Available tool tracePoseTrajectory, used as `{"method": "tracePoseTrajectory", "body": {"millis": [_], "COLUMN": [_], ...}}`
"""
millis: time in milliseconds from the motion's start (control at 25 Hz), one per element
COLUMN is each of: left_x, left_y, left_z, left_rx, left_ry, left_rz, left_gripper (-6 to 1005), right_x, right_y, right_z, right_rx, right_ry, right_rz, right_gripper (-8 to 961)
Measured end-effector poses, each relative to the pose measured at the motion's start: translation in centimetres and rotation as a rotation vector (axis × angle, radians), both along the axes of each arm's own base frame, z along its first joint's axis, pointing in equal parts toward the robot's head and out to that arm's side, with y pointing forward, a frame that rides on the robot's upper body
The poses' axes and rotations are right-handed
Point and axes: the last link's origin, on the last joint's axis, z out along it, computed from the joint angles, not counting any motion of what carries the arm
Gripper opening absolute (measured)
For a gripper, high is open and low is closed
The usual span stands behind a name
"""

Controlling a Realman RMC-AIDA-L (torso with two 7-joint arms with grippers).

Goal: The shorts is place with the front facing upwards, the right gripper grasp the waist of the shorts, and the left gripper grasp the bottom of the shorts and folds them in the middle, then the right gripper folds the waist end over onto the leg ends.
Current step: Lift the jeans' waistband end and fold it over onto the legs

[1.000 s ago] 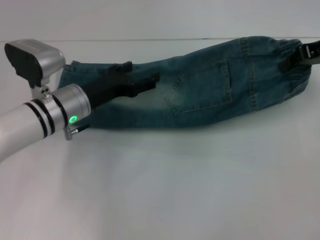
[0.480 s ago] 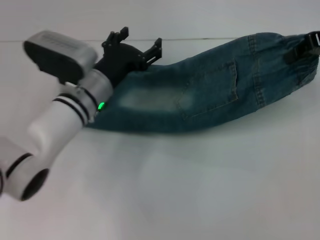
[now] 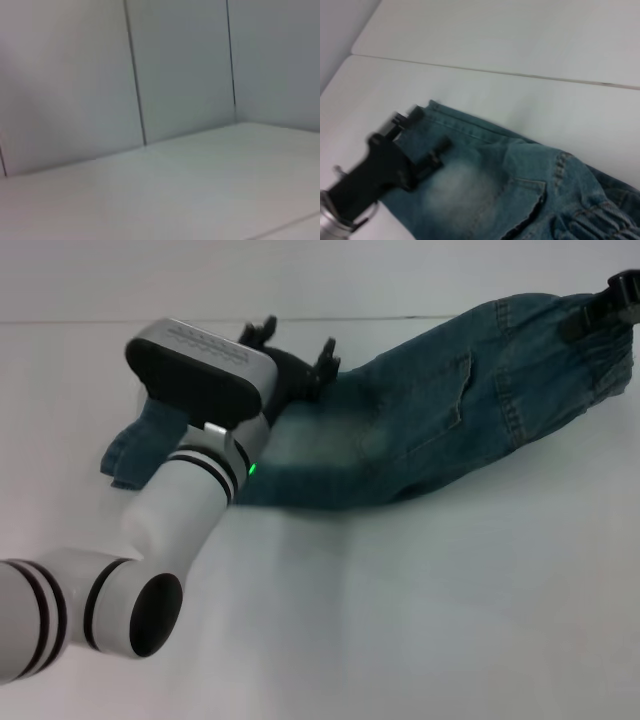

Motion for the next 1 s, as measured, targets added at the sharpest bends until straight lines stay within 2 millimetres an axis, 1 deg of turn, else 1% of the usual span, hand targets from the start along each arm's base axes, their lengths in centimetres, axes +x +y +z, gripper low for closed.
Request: {"method": "tracePoseTrajectory", "body": {"millis": [40,80,240,480,600,920,1000], "left_x": [0.0,-0.2,-0.2,0.1,0.2,0.8,1.1], "left_y": [0.0,-0.2,-0.4,-0.6,-0.9,-1.0,-1.1], "left_z": [0.0,-0.4,-0.6,-1.3,-2.0,-2.9,-3.1], "left_rx": [0.000,-0.024,-0.033,-0.078,-0.119,-0.172,-0.181], "left_ry": [0.000,0.010,0.011,0.033,0.058,0.103,0.098], "left_rz": [0.000,0.008,0.014,0.003,0.004,-0.003,-0.004], "left_gripper": [861,835,730,514,393,50,49], "right_x": [-0.3,-0.5,-1.6,-2.5,-3.1,-4.8,-5.1], "right_y": [0.0,0.0,0.0,0.1,0.1,0.1,0.2], "right_z": [0.1,0.2,0.5,0.7,0.6,0.6,0.8], "right_rx": [-0.002,-0.004,-0.015,-0.027,-0.041,-0.076,-0.072], "right_ry": [0.001,0.003,0.017,0.027,0.030,0.041,0.041], "right_rz": [0.006,0.012,0.034,0.049,0.060,0.095,0.104], "right_gripper": [66,66,66,66,65,65,65]}}
